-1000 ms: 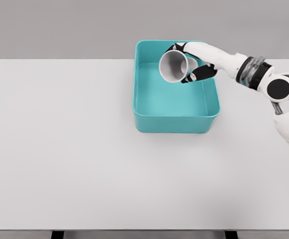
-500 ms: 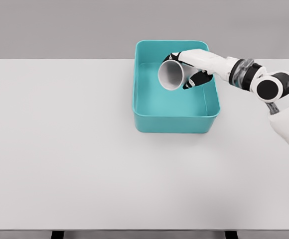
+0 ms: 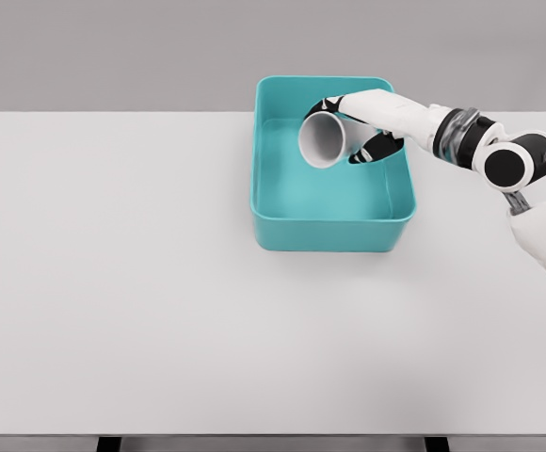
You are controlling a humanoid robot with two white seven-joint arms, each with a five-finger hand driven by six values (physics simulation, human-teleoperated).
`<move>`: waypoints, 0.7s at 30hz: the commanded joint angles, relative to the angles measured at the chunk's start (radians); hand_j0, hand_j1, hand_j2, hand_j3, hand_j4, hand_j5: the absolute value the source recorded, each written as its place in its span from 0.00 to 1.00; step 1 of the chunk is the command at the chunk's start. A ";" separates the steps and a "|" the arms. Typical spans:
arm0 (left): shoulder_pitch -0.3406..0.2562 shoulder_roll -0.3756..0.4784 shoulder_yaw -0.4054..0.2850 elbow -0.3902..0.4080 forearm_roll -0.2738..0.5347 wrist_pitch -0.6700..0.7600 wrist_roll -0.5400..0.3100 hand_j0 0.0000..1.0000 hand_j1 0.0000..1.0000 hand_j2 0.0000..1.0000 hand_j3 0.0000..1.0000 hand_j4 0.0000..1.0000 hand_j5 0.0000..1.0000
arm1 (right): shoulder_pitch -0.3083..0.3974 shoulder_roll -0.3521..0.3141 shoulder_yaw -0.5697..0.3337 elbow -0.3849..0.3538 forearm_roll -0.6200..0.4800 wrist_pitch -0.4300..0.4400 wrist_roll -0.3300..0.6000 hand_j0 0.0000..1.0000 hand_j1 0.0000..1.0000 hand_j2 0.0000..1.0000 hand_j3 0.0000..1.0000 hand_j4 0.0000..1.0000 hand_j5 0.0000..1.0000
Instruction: Put the paper cup into the basket with your right arm
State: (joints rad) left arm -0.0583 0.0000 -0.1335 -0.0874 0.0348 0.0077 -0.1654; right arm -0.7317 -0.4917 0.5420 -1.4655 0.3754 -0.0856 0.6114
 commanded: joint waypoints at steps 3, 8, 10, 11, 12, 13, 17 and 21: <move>0.000 0.000 0.000 0.000 0.000 0.000 0.000 1.00 1.00 1.00 1.00 1.00 1.00 | 0.000 -0.001 -0.001 -0.001 0.008 0.004 0.000 0.81 0.81 0.81 0.81 0.81 0.81; 0.000 0.000 0.000 0.000 0.000 0.000 0.000 1.00 1.00 1.00 1.00 1.00 1.00 | 0.000 -0.007 0.001 -0.002 0.034 0.004 0.000 0.81 0.81 0.81 0.81 0.81 0.81; 0.000 0.000 0.000 0.000 0.000 0.000 0.000 1.00 1.00 1.00 1.00 1.00 1.00 | 0.000 -0.007 0.007 -0.002 0.054 0.004 0.000 0.86 0.86 0.86 0.86 0.86 0.86; 0.000 0.000 0.000 0.000 0.000 0.000 0.000 1.00 1.00 1.00 1.00 1.00 1.00 | 0.000 -0.008 0.007 -0.002 0.056 0.004 0.000 0.86 0.86 0.86 0.86 0.86 0.86; 0.000 0.000 0.000 0.000 0.000 0.000 0.000 1.00 1.00 1.00 1.00 1.00 1.00 | 0.000 -0.011 0.007 -0.002 0.056 0.004 0.000 0.86 0.86 0.86 0.86 0.86 0.86; 0.000 0.000 0.000 0.000 0.000 0.000 0.000 1.00 1.00 1.00 1.00 1.00 1.00 | -0.002 -0.019 0.007 -0.002 0.056 0.004 0.000 0.86 0.86 0.86 0.86 0.86 0.86; 0.000 0.000 0.000 0.000 0.000 0.000 0.000 1.00 1.00 1.00 1.00 1.00 1.00 | -0.002 -0.080 -0.001 -0.093 0.042 0.030 0.000 0.89 0.89 0.89 0.89 0.89 0.89; 0.000 0.000 0.000 0.000 0.000 0.000 0.000 1.00 1.00 1.00 1.00 1.00 1.00 | 0.005 -0.183 -0.010 -0.197 -0.058 0.033 0.000 0.89 0.89 0.89 0.89 0.89 0.89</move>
State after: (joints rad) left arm -0.0583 0.0000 -0.1335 -0.0874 0.0348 0.0077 -0.1655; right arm -0.7195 -0.6296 0.5333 -1.6172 0.3554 -0.0568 0.6114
